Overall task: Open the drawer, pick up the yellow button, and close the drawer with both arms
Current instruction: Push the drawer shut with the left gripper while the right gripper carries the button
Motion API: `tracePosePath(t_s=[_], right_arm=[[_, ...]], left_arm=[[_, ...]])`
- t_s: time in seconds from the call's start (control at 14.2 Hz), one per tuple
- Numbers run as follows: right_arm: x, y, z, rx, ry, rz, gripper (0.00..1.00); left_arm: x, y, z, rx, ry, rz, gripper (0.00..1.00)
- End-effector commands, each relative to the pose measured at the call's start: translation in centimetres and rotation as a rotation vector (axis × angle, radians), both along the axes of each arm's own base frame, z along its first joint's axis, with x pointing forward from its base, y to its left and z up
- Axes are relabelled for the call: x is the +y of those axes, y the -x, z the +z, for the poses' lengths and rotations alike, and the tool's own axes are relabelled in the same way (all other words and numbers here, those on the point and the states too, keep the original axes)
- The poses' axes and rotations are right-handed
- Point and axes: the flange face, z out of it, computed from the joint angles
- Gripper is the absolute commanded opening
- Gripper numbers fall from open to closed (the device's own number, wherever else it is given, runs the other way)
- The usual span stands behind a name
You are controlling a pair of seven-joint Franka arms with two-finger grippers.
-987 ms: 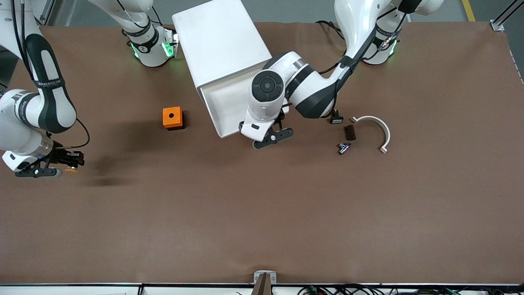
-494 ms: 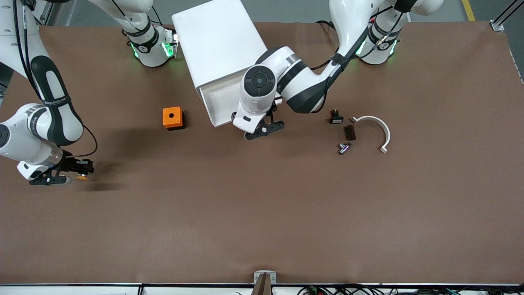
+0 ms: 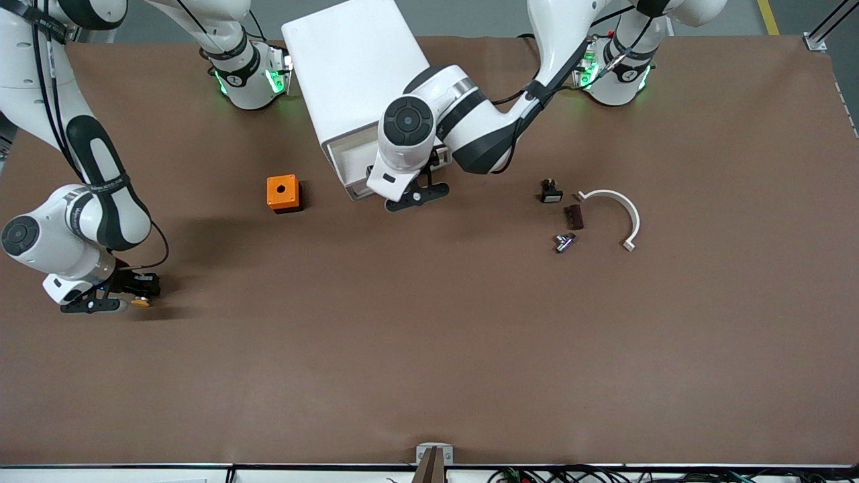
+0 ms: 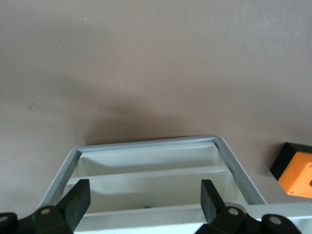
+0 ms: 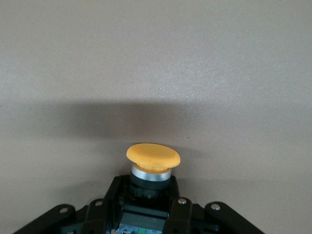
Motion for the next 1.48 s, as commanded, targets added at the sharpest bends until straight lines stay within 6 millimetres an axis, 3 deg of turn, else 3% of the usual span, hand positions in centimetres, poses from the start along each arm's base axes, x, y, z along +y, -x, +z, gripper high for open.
tracePosePath(t_s=[0.0,0.07,0.14,0.42,0.92,1.27,1.41], right_arm=[[-0.3,-0.5,0.0,-0.007,-0.023,-0.028,0.04],[0.1,-0.9,0.3,-0.013,-0.021,-0.020,0.74],[0.3,-1.0,0.4,-0.016,-0.020,-0.012,1.00],[1.1,-1.6,2.0,0.014,-0.031,0.009,1.00],[4.0,-3.5,13.0,0.122,-0.063,0.021,1.00],[9.6,-4.1,24.1,0.278,-0.001,-0.103,1.00],[10.3,-3.1,28.3,0.266,-0.017,-0.114,1.00]], left_arm=[[-1.2,1.9,0.1,0.036,0.022,-0.013,1.00],[-1.3,2.0,0.1,0.048,0.030,-0.009,1.00],[-1.7,2.5,0.1,0.063,0.038,-0.008,1.00],[-2.8,4.1,-0.7,0.112,0.055,-0.010,1.00],[-3.2,4.6,-1.0,0.181,0.088,0.021,1.00],[-2.8,5.3,-2.7,0.204,0.058,0.019,1.00],[-2.9,5.4,-2.8,0.208,0.058,0.017,1.00]])
